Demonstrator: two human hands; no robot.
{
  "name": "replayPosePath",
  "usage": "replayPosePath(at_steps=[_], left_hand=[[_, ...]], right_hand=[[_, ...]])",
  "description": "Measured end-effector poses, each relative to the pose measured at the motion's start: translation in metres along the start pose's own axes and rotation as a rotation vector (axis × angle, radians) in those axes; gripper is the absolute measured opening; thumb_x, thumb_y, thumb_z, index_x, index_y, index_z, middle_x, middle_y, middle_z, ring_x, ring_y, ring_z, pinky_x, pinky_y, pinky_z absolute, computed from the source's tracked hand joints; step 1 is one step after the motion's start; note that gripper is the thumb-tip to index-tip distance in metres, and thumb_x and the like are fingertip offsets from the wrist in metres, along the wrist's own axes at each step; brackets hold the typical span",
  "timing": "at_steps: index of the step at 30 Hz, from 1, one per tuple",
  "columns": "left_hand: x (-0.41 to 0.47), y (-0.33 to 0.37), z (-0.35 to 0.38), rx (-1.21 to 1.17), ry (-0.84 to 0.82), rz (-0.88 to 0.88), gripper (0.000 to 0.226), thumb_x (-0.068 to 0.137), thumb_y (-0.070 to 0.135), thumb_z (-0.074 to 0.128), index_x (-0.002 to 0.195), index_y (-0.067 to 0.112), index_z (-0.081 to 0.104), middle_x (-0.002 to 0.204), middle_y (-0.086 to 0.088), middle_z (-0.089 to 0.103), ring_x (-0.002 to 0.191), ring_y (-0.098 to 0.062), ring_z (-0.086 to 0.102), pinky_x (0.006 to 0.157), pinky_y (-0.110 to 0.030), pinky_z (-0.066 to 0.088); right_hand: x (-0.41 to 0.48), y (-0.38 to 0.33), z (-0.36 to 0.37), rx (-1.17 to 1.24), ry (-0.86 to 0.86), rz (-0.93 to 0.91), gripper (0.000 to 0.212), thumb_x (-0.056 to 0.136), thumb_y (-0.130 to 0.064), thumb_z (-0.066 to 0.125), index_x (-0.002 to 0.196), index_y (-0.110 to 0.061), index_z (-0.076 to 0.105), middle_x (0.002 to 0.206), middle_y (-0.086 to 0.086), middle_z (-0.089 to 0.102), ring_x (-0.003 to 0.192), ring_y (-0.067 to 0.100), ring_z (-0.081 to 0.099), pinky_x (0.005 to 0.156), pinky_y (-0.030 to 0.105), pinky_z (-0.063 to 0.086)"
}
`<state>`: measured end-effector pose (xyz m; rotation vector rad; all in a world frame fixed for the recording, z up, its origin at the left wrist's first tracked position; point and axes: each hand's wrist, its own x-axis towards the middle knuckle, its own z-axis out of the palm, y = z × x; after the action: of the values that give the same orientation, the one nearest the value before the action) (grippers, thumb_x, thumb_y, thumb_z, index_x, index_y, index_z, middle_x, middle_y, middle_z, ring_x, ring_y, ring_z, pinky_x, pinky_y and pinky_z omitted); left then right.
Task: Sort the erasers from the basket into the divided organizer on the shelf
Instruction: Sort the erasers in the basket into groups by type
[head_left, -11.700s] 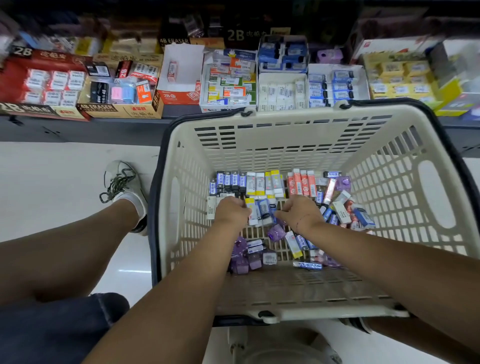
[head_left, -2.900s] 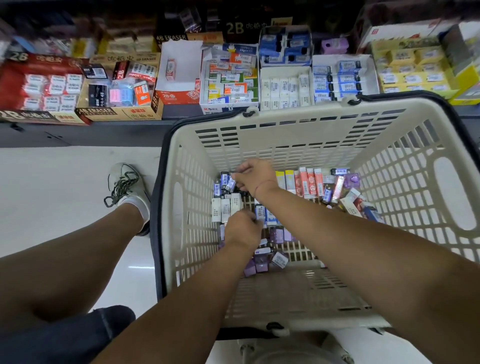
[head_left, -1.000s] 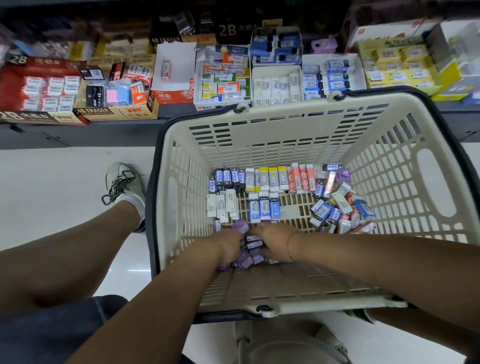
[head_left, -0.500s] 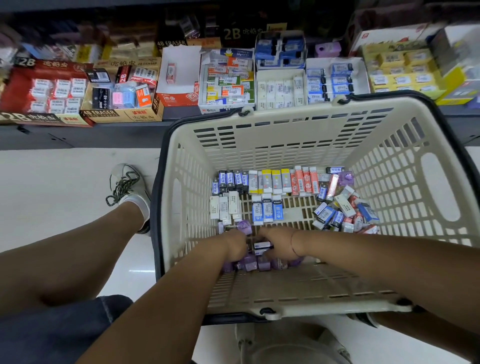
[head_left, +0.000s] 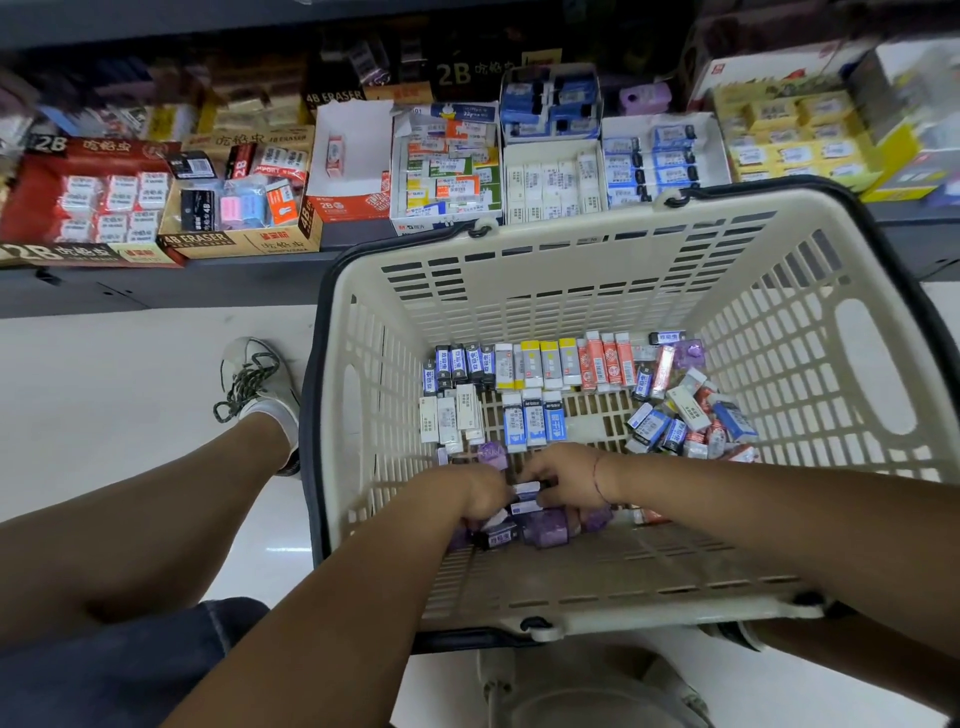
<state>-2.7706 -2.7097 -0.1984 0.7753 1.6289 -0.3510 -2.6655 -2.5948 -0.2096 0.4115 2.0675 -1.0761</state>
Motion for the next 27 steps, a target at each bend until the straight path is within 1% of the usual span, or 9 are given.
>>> replayPosePath(at_steps=[3,6,7,9,12,16,19,25,27], left_hand=[[-0.003,0.001,0.0,-0.026,-0.045,-0.007,0.042,0.104,0.032,0.032,0.133,0.004,0.045,0.111,-0.02,0.064,0.07,-0.025,0.059,0.063,-0.032,0.047],[-0.006,0.003,0.001,0.02,-0.069,0.051,0.04,0.103,0.031,0.034,0.136,0.011,0.041,0.121,-0.016,0.055,0.062,-0.019,0.054,0.058,-0.029,0.047],[-0.005,0.002,0.001,0.061,-0.091,0.073,0.038,0.102,0.03,0.038,0.135,0.012,0.044,0.117,-0.013,0.056,0.06,-0.017,0.054,0.06,-0.029,0.048],[-0.001,0.0,0.004,0.137,-0.1,0.099,0.035,0.097,0.03,0.049,0.127,0.013,0.056,0.112,-0.009,0.063,0.06,-0.016,0.055,0.069,-0.03,0.05],[0.003,-0.002,0.006,0.163,-0.098,0.09,0.037,0.092,0.037,0.058,0.12,0.013,0.063,0.111,-0.007,0.067,0.072,-0.019,0.061,0.078,-0.032,0.05],[0.001,-0.001,0.004,0.165,-0.121,0.062,0.045,0.09,0.045,0.059,0.114,0.007,0.063,0.091,-0.008,0.065,0.077,-0.023,0.057,0.076,-0.033,0.047],[-0.004,0.001,0.002,0.182,-0.112,0.066,0.049,0.091,0.048,0.057,0.114,0.005,0.063,0.089,-0.006,0.062,0.079,-0.023,0.056,0.077,-0.033,0.046],[-0.026,0.001,-0.008,-0.122,-0.102,0.139,0.025,0.095,0.04,0.054,0.091,0.016,0.056,0.075,-0.005,0.053,0.062,-0.017,0.048,0.061,-0.028,0.042],[-0.034,-0.003,-0.018,-0.349,0.025,0.175,0.028,0.096,0.039,0.052,0.102,0.012,0.058,0.073,-0.002,0.051,0.06,-0.013,0.045,0.059,-0.026,0.039]], right_hand=[[-0.004,0.001,-0.004,0.013,-0.014,-0.002,0.038,0.091,-0.011,0.06,0.129,-0.013,0.057,0.128,0.005,0.058,0.104,0.024,0.062,0.082,0.023,0.045],[-0.004,0.007,-0.003,0.088,-0.029,0.008,0.036,0.094,-0.007,0.055,0.129,-0.011,0.055,0.128,0.011,0.057,0.055,0.01,0.064,0.052,0.018,0.051],[-0.004,0.011,-0.003,0.102,-0.025,0.01,0.037,0.093,-0.006,0.056,0.13,-0.011,0.054,0.13,0.013,0.055,0.052,0.009,0.063,0.051,0.02,0.053],[-0.003,0.018,-0.002,0.127,-0.02,0.008,0.04,0.092,-0.006,0.057,0.132,-0.011,0.052,0.137,0.015,0.05,0.061,0.018,0.067,0.057,0.027,0.057],[-0.01,0.021,-0.005,0.172,-0.02,0.019,0.042,0.094,-0.005,0.054,0.135,-0.01,0.048,0.146,0.014,0.041,0.052,0.013,0.062,0.045,0.02,0.051],[-0.016,0.023,-0.007,0.279,-0.02,0.024,0.043,0.095,-0.003,0.051,0.138,-0.007,0.045,0.151,0.014,0.032,0.046,0.006,0.062,0.049,0.019,0.052],[-0.016,0.027,-0.007,0.369,-0.036,0.046,0.043,0.095,-0.003,0.051,0.138,-0.004,0.044,0.151,0.015,0.033,0.05,0.009,0.064,0.051,0.02,0.053],[-0.018,0.022,-0.009,0.583,-0.051,0.125,0.031,0.094,0.002,0.052,0.124,-0.001,0.055,0.121,0.027,0.06,0.053,0.012,0.067,0.051,0.023,0.055],[-0.019,0.016,-0.015,0.696,0.008,0.16,0.031,0.093,0.0,0.055,0.123,-0.004,0.057,0.107,0.022,0.066,0.058,0.013,0.067,0.052,0.023,0.054]])
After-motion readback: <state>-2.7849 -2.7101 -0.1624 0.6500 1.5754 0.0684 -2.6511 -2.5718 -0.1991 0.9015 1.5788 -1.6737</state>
